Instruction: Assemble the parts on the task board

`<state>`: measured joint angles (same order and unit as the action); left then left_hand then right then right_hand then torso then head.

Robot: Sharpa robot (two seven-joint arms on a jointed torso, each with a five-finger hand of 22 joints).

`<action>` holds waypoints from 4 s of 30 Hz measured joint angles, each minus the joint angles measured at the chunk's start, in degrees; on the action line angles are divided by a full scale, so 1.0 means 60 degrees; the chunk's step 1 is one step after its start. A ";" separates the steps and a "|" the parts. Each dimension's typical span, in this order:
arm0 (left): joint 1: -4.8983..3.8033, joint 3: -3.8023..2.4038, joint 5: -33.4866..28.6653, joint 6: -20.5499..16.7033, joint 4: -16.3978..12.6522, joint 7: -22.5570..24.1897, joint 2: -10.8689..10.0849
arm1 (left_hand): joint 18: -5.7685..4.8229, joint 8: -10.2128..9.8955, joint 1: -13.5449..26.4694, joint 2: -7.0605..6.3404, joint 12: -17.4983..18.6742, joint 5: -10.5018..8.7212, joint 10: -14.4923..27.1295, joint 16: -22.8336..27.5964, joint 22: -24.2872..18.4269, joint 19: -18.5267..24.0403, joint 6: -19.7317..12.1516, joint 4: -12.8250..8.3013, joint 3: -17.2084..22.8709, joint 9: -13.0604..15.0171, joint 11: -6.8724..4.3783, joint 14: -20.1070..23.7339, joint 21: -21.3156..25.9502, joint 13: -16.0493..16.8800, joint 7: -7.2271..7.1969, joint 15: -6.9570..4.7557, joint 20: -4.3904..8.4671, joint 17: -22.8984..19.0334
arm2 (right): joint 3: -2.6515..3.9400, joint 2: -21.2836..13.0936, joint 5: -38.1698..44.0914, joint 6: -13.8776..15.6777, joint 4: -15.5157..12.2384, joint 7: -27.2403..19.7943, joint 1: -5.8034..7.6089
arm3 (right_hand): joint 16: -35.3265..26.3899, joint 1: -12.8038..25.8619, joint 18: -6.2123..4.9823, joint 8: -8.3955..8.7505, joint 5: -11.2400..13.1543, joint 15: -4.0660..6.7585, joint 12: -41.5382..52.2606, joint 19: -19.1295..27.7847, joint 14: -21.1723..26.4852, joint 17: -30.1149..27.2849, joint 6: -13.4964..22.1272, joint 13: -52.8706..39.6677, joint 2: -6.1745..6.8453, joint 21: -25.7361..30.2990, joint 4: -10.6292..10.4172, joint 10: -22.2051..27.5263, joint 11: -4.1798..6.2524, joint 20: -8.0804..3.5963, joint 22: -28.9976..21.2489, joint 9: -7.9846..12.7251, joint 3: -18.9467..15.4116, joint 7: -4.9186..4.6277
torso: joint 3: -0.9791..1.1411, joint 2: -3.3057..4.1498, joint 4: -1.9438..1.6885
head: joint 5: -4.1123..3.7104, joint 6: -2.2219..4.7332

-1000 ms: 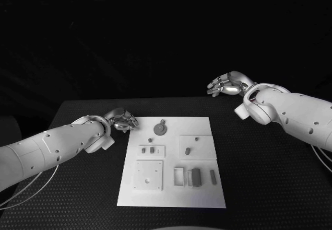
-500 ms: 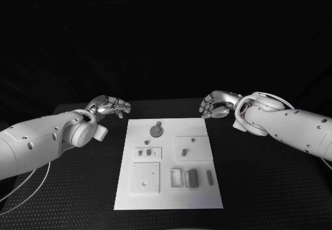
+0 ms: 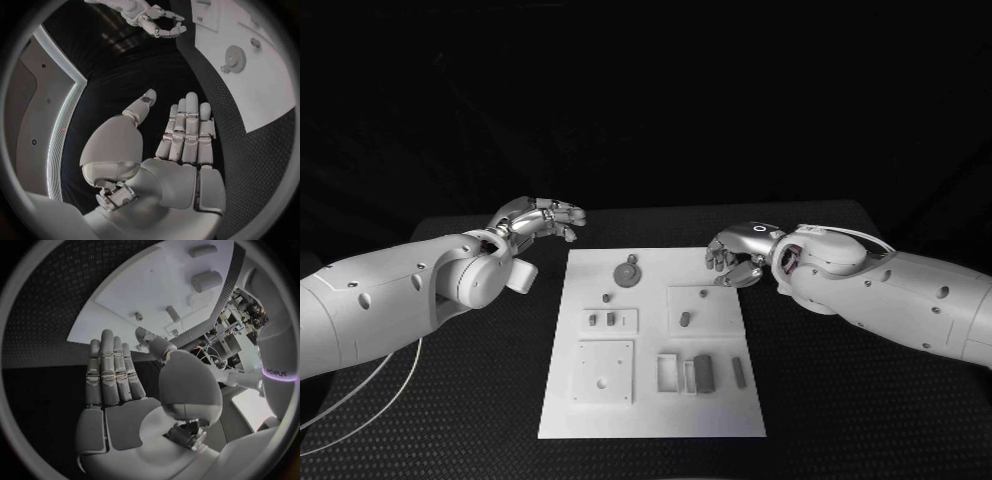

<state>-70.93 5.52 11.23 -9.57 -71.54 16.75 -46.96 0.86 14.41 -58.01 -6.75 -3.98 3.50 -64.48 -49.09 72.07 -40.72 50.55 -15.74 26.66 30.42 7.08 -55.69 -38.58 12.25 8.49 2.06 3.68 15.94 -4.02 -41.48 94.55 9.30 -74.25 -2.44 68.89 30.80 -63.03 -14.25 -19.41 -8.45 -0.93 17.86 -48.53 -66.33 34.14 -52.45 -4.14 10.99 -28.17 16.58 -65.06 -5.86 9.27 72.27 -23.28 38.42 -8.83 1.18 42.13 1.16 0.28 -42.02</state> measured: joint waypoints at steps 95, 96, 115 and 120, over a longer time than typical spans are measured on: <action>0.0000 0.0000 -0.0434 -0.0072 0.0002 0.0178 0.0016 | 0.0000 0.0003 0.0035 0.0037 -0.0001 0.0036 -0.0003 0.0232 0.0073 -0.0036 -0.0135 0.0001 0.0000 -0.0016 0.0131 -0.0068 0.0072 -0.0160 0.0205 0.0066 -0.0040 0.0138 | -0.0556 0.0676 0.2548 0.1178 0.0007 0.1017 -0.0613 | 0.0285 -0.0420 -0.0043 -0.0534 0.0965 0.0446 -0.0797 -0.1296 -0.1097 0.1218 -0.1420 -0.1227 -0.0083 -0.0482 -0.0026 -0.1836 0.0523 -0.0512 0.0367 -0.0630 0.2389 0.0603 | 0.0004 0.0003 0.0012 | 0.0112 -0.0307; 0.0000 0.0000 -0.0434 -0.0074 0.0003 0.0178 0.0020 | -0.0001 0.0003 0.0035 0.0037 -0.0001 0.0036 -0.0003 0.0232 0.0072 -0.0036 -0.0135 0.0001 0.0000 -0.0016 0.0131 -0.0068 0.0072 -0.0159 0.0205 0.0066 -0.0040 0.0137 | -0.0545 0.0675 0.2522 0.1178 0.0008 0.1015 -0.0619 | 0.0285 -0.0420 -0.0042 -0.0534 0.0965 0.0445 -0.0797 -0.1296 -0.1097 0.1219 -0.1420 -0.1231 -0.0083 -0.0482 -0.0026 -0.1836 0.0523 -0.0512 0.0368 -0.0638 0.2389 0.0603 | 0.0003 0.0003 0.0010 | 0.0111 -0.0305; 0.0000 0.0001 -0.0435 -0.0111 0.0106 0.0175 0.0028 | 0.0000 0.0003 0.0035 0.0037 -0.0001 0.0074 0.0033 0.0269 0.0082 -0.0036 -0.0169 0.0001 0.0000 -0.0025 0.0165 -0.0129 0.0110 -0.0187 0.0239 0.0058 -0.0040 0.0168 | -0.0011 0.0235 0.2054 0.0934 -0.0380 0.0926 -0.0347 | 0.0323 -0.0419 0.0017 -0.0534 0.0965 0.0494 -0.0798 -0.1327 -0.1109 0.1285 -0.1420 -0.1337 -0.0082 -0.0519 -0.0052 -0.1837 0.0523 -0.0542 0.0389 -0.0720 0.2415 0.0603 | 0.0003 0.0003 0.0020 | 0.0109 -0.0277; 0.0000 0.0001 -0.0435 -0.0119 0.0132 0.0171 0.0028 | -0.0001 0.0003 0.0035 0.0037 -0.0001 0.0074 0.0034 0.0269 0.0091 -0.0036 -0.0169 0.0001 0.0000 -0.0025 0.0163 -0.0129 0.0110 -0.0197 0.0239 0.0058 -0.0040 0.0167 | 0.0175 0.0016 0.1720 0.0715 -0.0655 0.0813 -0.0251 | 0.0323 -0.0419 0.0021 -0.0534 0.0966 0.0494 -0.0799 -0.1326 -0.1109 0.1294 -0.1419 -0.1352 -0.0082 -0.0519 -0.0052 -0.1837 0.0523 -0.0542 0.0397 -0.0729 0.2415 0.0603 | 0.0001 -0.0001 0.0020 | 0.0092 -0.0267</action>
<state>-70.93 5.52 8.62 -10.29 -70.75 17.77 -46.79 0.86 14.42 -57.79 -6.53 -3.99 3.94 -64.28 -47.48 72.62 -40.94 49.54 -15.73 26.66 30.27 8.06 -56.46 -37.92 11.07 9.92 2.41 3.44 16.94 -2.96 -41.39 104.87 13.59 -78.18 2.44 67.38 32.74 -65.55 -14.13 -22.61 -2.65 2.03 13.07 -56.49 -72.99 41.90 -60.96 -12.25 10.50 -31.28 16.27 -76.08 -2.72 6.02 74.66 -27.66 52.91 -5.22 1.18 42.12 1.29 0.83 -43.63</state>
